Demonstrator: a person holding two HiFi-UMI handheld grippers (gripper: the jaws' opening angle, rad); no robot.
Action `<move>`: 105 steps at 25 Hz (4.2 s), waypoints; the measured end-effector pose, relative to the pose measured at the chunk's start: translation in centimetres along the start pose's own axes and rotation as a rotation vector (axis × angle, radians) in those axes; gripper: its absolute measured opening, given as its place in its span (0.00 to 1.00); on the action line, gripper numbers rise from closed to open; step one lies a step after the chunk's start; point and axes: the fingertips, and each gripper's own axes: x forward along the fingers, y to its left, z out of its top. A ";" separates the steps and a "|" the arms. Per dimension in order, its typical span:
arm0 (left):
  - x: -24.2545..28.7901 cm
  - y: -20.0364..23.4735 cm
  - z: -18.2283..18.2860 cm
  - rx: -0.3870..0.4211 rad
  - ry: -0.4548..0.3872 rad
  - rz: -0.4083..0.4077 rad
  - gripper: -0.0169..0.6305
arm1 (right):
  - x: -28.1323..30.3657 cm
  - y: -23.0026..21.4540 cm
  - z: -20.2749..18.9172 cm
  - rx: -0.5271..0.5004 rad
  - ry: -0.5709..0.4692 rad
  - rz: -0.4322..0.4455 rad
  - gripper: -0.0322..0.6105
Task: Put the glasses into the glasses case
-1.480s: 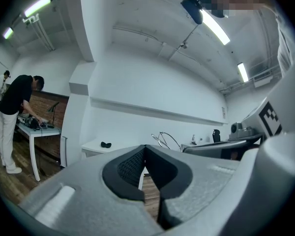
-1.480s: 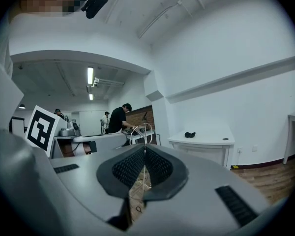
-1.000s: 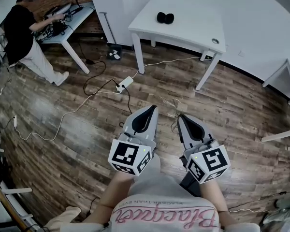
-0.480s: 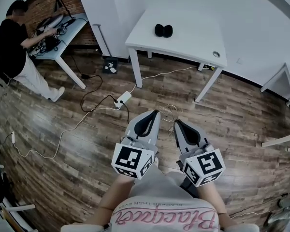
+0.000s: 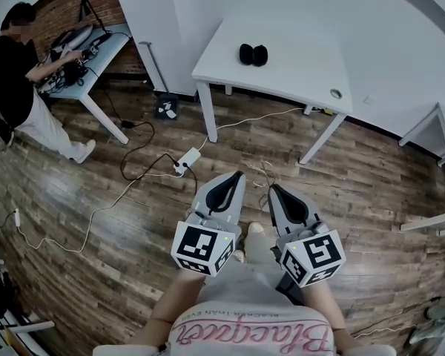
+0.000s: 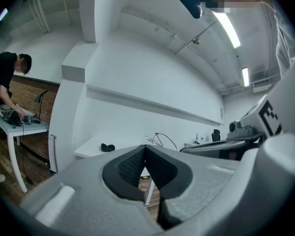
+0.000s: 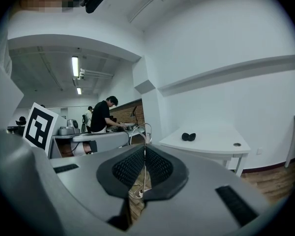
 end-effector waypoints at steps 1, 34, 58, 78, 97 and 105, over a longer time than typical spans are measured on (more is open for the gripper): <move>0.3 0.3 0.0 0.000 0.002 0.000 0.03 | 0.4 -0.3 0.1 0.003 -0.001 -0.003 0.07; 24.9 15.3 3.7 0.007 0.019 0.083 0.03 | 23.6 -17.8 7.9 0.055 -0.005 0.066 0.07; 38.2 23.9 2.6 0.004 0.077 0.028 0.03 | 36.0 -28.1 8.7 0.110 0.057 -0.022 0.07; 52.1 37.4 1.9 0.021 0.180 -0.229 0.03 | 52.4 -34.8 9.0 0.231 0.098 -0.284 0.07; 60.3 39.1 -3.6 -0.008 0.304 -0.404 0.03 | 58.3 -42.4 1.7 0.297 0.260 -0.401 0.07; 62.1 39.5 -6.2 -0.031 0.354 -0.390 0.03 | 60.5 -44.7 -2.6 0.331 0.430 -0.395 0.07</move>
